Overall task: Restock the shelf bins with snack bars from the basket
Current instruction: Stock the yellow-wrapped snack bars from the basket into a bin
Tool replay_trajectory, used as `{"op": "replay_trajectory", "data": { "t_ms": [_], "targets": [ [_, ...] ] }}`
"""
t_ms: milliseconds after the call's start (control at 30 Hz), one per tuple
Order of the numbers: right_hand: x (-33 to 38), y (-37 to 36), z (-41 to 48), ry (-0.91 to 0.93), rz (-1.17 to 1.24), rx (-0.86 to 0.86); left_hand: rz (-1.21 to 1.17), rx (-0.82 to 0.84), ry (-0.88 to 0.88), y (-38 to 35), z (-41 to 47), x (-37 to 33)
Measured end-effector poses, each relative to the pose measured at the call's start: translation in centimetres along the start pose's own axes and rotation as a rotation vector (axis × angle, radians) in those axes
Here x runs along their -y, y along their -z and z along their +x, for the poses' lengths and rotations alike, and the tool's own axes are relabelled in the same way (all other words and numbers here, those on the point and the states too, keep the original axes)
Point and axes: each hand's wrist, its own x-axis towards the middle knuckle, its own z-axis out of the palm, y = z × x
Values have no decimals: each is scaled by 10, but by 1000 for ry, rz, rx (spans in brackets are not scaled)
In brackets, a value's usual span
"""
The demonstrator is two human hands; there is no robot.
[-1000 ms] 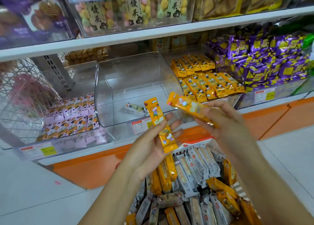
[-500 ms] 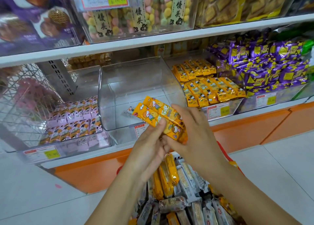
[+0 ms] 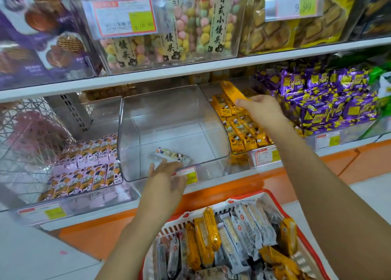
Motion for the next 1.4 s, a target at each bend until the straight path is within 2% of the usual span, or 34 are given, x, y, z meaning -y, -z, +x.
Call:
{"op": "replay_trajectory", "data": {
  "t_ms": [100, 333, 667, 767, 833, 900, 1000, 1100, 1167, 1233, 1333, 1400],
  "targets": [
    [15, -22, 30, -69, 51, 55, 7, 5, -61, -5, 2, 3],
    [31, -68, 57, -81, -67, 89, 29, 23, -103, -3, 1, 6],
    [27, -99, 57, -70, -240, -101, 18, -25, -149, -4, 1, 9],
    [24, -94, 61, -100, -122, -20, 13, -18, -150, -3, -1, 10],
    [23, -85, 65, -156, 39, 20, 22, -12, -161, -4, 0, 12],
    [22, -72, 69, -176, 144, -5, 40, -15, -175, -6, 2, 14],
    [22, -57, 73, -42, 32, -78, 69, -2, -169, -8, 4, 15],
    [19, -59, 73, 76, -184, -44, 77, 12, -169, -8, 5, 16],
    [15, -65, 73, 139, -245, -12, 85, 18, -168, -8, 5, 16],
    [11, -63, 71, 204, -225, 79, 86, 18, -167, -8, 4, 16],
    [5, -52, 67, 316, -322, 309, 90, 23, -155, -7, 4, 15],
    [-1, -49, 70, 341, -375, 383, 91, 30, -154, -7, 5, 15]
  ]
}}
